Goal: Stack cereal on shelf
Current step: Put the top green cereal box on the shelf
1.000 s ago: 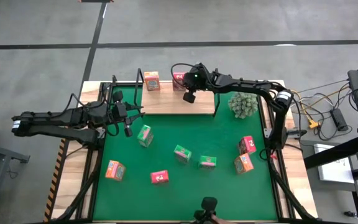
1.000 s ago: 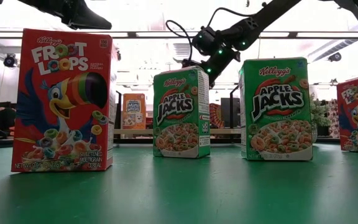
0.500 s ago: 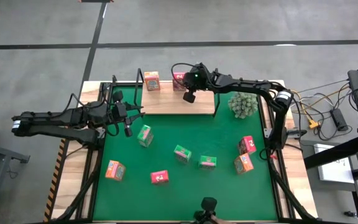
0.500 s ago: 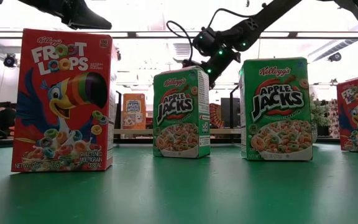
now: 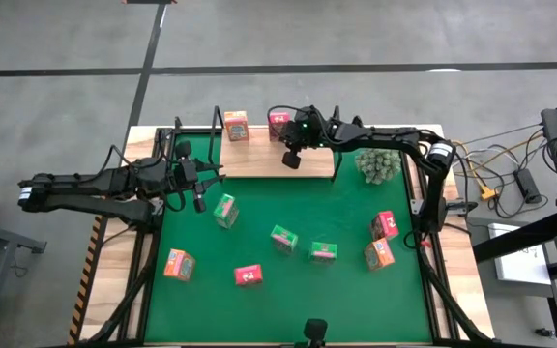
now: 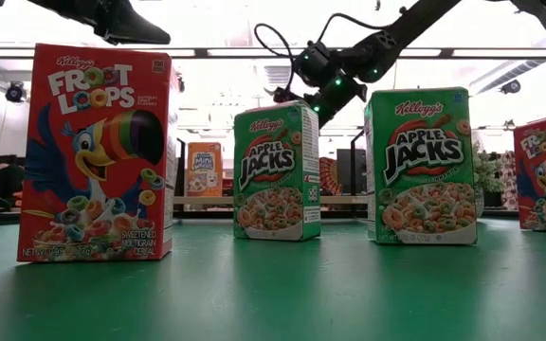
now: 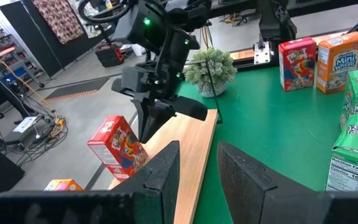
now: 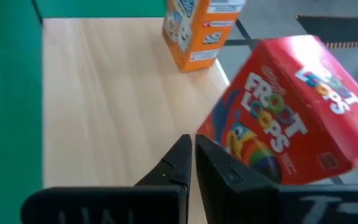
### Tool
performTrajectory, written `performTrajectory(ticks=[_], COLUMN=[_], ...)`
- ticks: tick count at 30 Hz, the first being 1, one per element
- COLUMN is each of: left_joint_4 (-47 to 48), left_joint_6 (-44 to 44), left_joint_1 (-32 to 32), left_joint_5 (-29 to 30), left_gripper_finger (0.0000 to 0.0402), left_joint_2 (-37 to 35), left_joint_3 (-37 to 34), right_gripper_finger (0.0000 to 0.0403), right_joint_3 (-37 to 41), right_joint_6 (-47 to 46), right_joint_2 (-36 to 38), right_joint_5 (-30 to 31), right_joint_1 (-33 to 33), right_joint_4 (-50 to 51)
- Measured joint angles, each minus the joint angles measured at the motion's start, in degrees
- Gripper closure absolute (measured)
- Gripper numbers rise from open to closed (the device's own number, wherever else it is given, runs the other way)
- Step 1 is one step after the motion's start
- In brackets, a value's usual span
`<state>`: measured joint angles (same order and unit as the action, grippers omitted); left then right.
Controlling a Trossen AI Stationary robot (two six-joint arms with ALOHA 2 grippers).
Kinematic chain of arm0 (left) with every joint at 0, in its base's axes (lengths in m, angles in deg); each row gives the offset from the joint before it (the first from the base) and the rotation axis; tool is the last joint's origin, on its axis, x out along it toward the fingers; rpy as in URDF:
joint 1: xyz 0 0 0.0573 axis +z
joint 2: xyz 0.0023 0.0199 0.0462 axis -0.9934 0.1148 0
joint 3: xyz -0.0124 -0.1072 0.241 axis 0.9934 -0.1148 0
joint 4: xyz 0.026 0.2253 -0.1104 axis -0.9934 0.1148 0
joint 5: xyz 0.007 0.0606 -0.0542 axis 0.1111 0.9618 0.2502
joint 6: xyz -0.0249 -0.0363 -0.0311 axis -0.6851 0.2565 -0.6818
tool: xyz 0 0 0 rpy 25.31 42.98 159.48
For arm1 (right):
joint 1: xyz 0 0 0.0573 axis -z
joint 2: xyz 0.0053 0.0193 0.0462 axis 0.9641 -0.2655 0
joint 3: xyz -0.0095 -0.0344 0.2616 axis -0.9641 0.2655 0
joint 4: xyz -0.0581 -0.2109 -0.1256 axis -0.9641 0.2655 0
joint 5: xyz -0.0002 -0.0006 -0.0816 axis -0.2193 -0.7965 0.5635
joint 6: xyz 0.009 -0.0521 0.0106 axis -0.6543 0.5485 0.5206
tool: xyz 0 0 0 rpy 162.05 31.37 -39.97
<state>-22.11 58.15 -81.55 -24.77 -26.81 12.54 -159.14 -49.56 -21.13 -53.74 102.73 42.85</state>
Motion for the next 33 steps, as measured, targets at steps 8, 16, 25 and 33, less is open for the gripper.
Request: performTrajectory(ticks=[8, 16, 25, 33], left_joint_4=[-0.1, 0.0, 0.6, 6.1], left_joint_6=[0.0, -7.3, -25.6, -38.3], left_joint_1=[0.0, 0.0, 0.0, -0.1], left_joint_5=[0.0, 0.0, -2.1, -13.5], left_gripper_finger=[0.0311, 0.0311, 0.0311, 0.0310], left_joint_2=[0.0, 0.2, 4.3, 9.5], left_joint_3=[0.0, 0.0, 0.0, 0.8], right_gripper_finger=[0.0390, 0.0390, 0.0390, 0.0390], right_joint_3=[0.0, 6.4, 24.5, 30.9], right_joint_6=[-1.1, -1.1, -2.3, -5.7], right_joint_2=[8.0, 19.6, 29.6, 33.5], right_joint_5=[0.0, 0.9, 4.3, 4.4], right_joint_1=[-5.3, -13.8, -18.8, -18.8], right_joint_4=[8.0, 11.4, -7.0, -9.8])
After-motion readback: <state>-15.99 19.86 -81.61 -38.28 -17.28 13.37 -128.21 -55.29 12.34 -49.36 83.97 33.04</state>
